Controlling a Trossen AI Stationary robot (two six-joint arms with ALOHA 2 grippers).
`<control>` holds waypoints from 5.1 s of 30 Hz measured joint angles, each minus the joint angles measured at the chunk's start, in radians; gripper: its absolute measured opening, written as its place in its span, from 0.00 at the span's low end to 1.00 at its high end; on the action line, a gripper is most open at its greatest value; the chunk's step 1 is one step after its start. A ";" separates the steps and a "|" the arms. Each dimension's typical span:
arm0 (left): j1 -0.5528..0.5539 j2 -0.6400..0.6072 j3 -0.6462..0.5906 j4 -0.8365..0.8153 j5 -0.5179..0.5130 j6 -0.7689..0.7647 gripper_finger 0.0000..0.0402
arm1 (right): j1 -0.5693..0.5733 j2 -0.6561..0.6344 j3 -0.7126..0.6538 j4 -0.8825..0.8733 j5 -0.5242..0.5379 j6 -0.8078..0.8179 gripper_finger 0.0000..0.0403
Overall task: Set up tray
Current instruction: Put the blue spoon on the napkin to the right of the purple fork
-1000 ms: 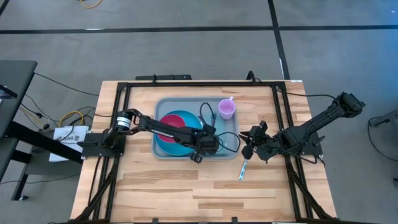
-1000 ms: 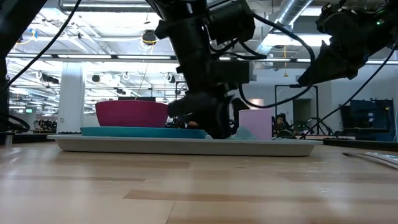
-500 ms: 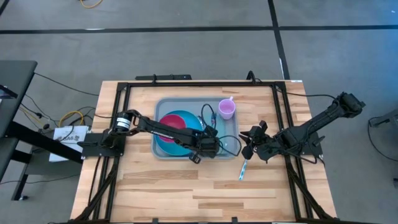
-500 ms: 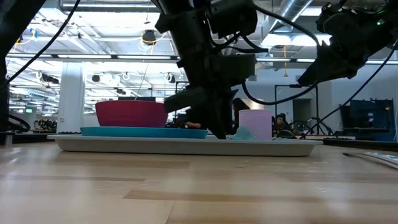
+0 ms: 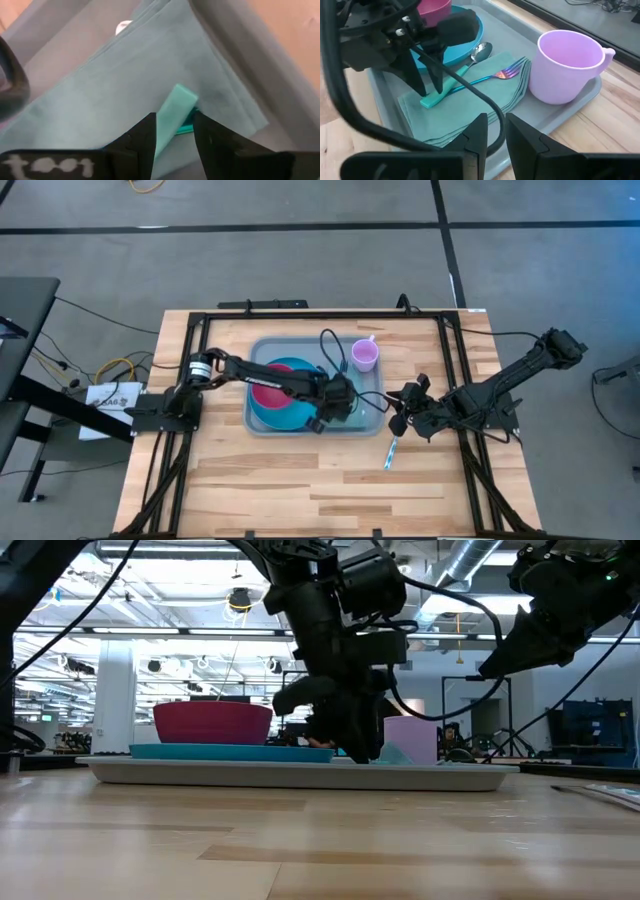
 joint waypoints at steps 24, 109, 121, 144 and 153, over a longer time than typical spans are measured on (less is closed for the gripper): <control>0.050 0.084 0.097 -0.043 0.068 0.140 0.17 | -0.063 0.000 0.000 0.000 0.001 -0.070 0.15; -0.012 -1.033 -0.590 -0.573 -0.787 -1.126 0.19 | -0.230 0.804 0.229 0.762 -0.199 -0.220 0.45; -0.012 -1.033 -0.600 -0.529 -0.757 -1.155 0.19 | -0.238 0.933 0.230 0.820 -0.043 -0.129 0.43; -0.011 -1.033 -0.600 -0.494 -0.721 -1.155 0.19 | -0.188 0.972 0.235 0.859 0.067 -0.007 0.18; -0.011 -1.033 -0.600 -0.479 -0.721 -1.146 0.19 | -0.189 0.903 0.237 0.849 0.106 0.033 0.18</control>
